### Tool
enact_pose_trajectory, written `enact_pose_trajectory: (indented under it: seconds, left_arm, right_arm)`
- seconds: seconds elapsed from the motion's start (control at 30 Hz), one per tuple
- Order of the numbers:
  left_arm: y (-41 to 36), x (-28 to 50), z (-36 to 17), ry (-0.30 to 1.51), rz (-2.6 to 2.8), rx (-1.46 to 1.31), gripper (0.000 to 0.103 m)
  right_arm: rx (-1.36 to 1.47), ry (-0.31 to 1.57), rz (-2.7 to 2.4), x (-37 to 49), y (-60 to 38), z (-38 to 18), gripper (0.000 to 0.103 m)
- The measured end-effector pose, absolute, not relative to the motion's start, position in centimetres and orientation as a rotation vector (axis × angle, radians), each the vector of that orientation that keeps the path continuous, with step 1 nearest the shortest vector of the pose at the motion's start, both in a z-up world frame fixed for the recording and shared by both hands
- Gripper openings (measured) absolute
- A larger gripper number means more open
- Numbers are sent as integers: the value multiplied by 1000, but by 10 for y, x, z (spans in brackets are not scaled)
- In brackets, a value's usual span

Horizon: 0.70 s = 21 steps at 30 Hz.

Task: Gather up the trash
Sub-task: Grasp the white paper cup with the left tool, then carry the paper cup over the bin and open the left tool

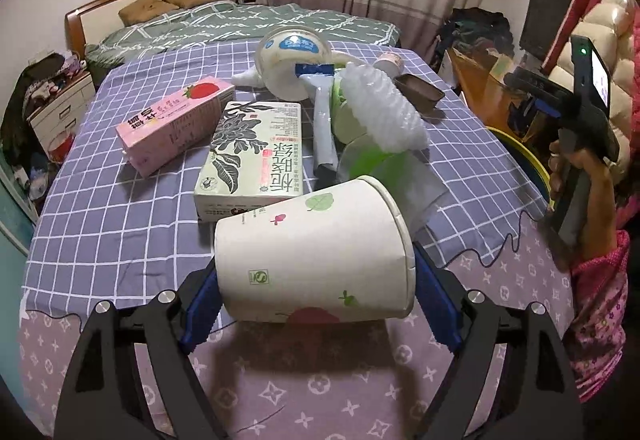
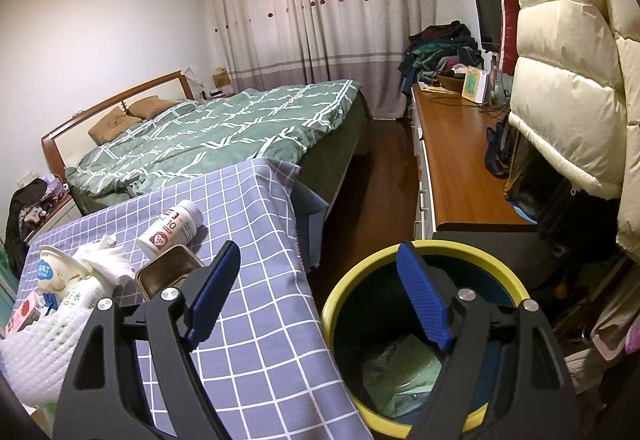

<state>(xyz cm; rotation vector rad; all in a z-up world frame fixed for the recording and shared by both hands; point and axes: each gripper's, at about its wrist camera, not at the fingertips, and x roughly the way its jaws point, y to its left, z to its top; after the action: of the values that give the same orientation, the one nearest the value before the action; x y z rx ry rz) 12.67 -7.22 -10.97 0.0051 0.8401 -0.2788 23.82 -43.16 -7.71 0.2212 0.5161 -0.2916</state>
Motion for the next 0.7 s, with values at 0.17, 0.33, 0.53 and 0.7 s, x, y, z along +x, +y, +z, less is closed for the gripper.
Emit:
enact_pose_trajectory:
  seconds: [0.17, 0.33, 0.53, 0.7]
  left_arm:
    - [-77, 115, -93, 813, -321, 32, 84]
    - [-93, 109, -66, 766, -377, 59, 84]
    - [-153, 125, -42, 718, -527, 122, 84]
    - [-232, 153, -45, 720, -680, 173, 84]
  right_arm:
    - [208, 500, -309, 235, -432, -74, 77]
    - [224, 484, -302, 218, -442, -59, 77]
    - [210, 453, -350, 166, -472, -41, 78]
    - [217, 417, -414, 118, -505, -33, 79]
